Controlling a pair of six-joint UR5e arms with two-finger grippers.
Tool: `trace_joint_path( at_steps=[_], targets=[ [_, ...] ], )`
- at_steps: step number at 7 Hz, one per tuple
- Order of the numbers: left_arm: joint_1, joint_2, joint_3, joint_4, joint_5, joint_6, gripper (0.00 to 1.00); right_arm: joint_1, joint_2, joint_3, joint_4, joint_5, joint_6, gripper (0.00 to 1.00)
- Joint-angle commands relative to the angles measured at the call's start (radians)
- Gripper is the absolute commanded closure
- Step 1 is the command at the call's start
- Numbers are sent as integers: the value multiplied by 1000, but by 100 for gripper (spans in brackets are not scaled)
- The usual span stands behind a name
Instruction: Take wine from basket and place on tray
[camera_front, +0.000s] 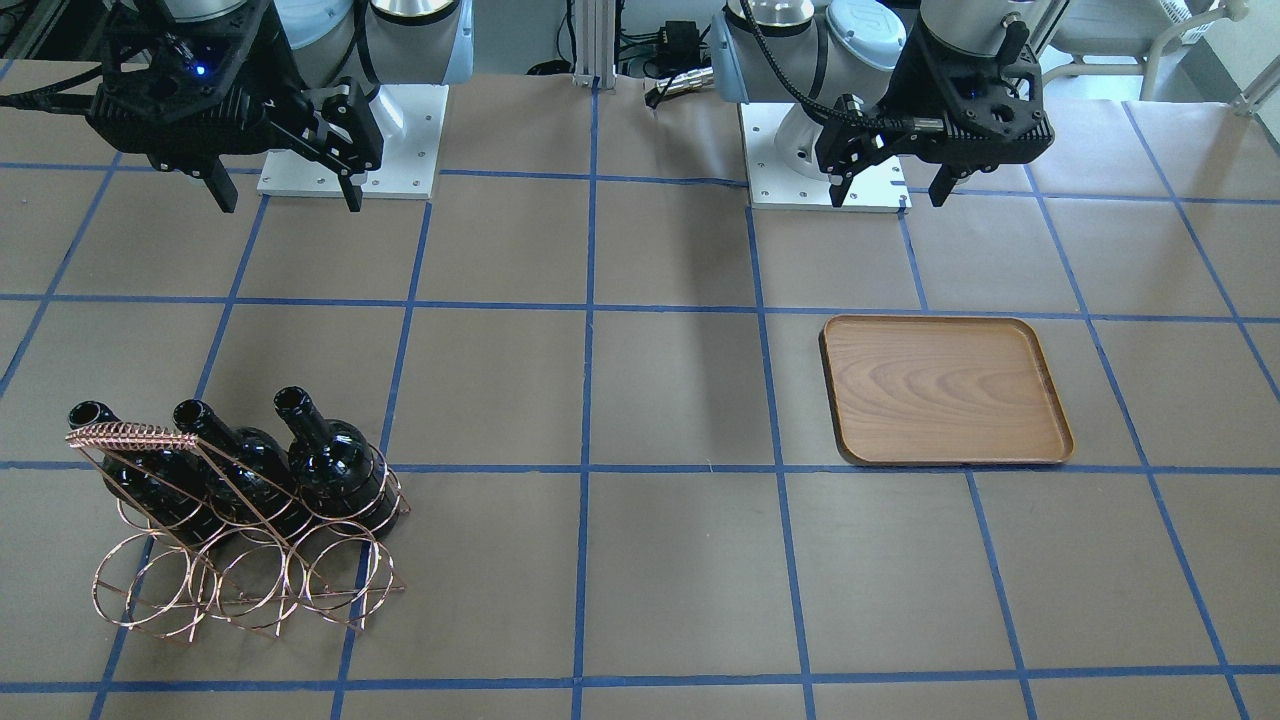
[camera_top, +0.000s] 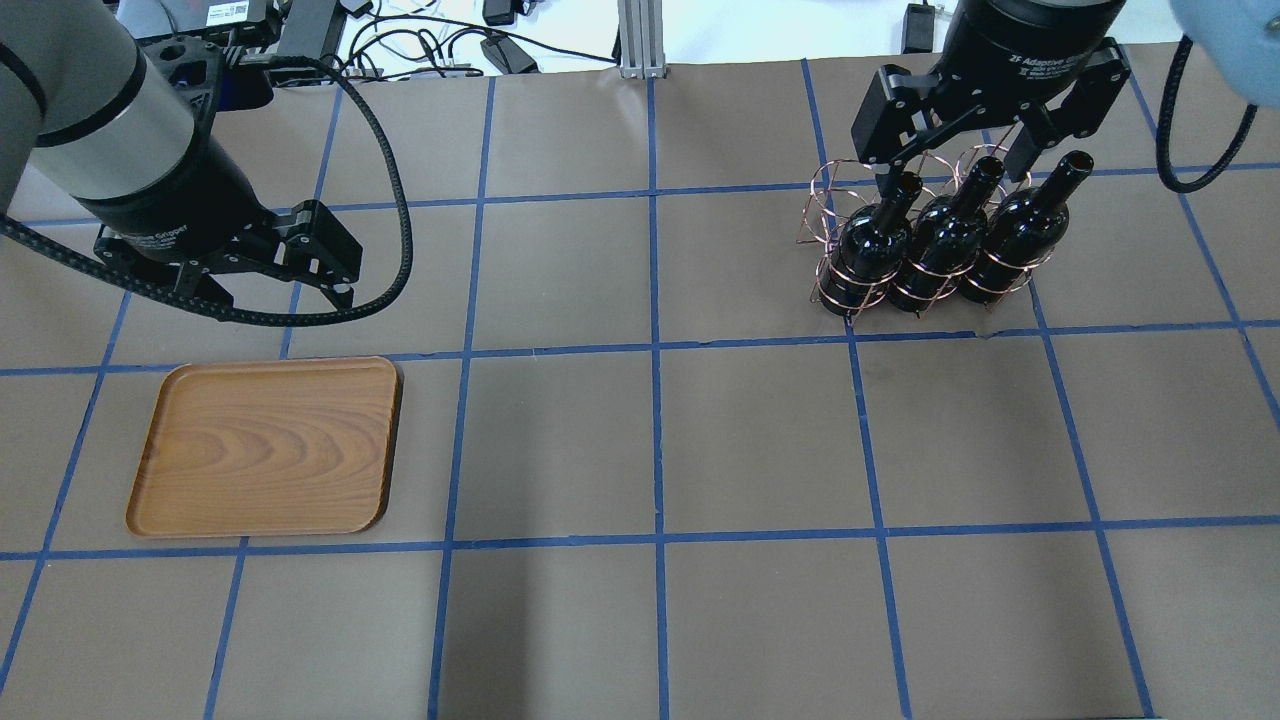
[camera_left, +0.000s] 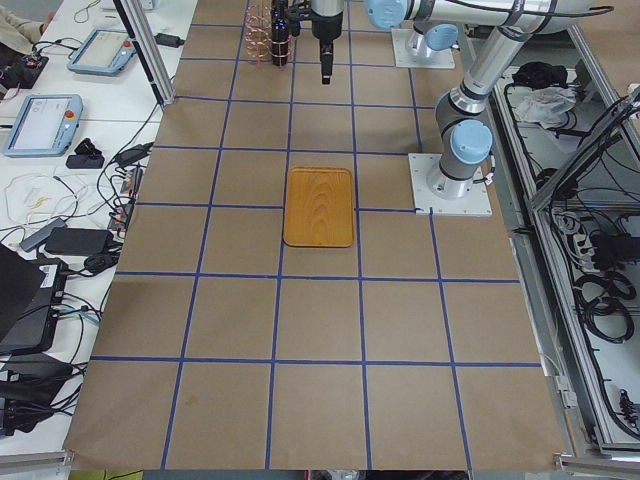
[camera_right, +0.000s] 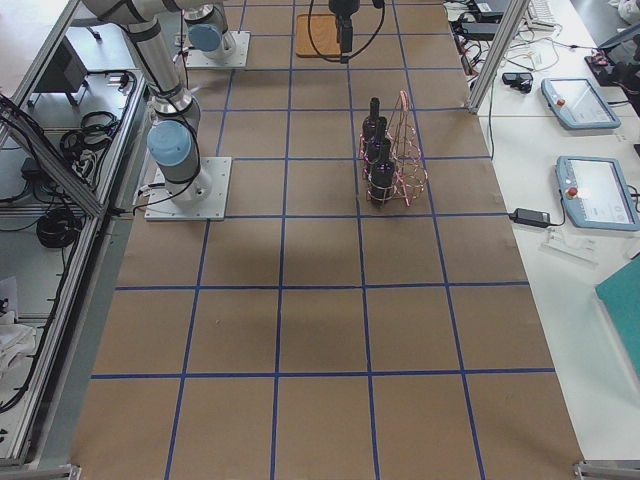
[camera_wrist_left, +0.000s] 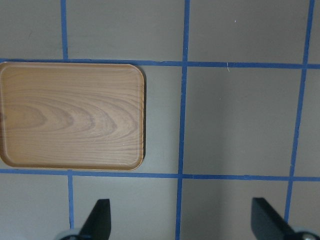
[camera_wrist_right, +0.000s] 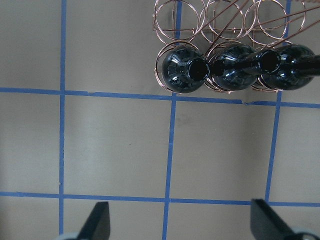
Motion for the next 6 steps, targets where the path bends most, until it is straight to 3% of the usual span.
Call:
trace_joint_path(
  at_steps=[1,6],
  targets=[
    [0,1,-8,-1,3,2,0,1,0,0,0,1,-5,0],
    [2,1,-10,-1,5,6,0,-1,0,0,-8,3,-1,0]
  ],
)
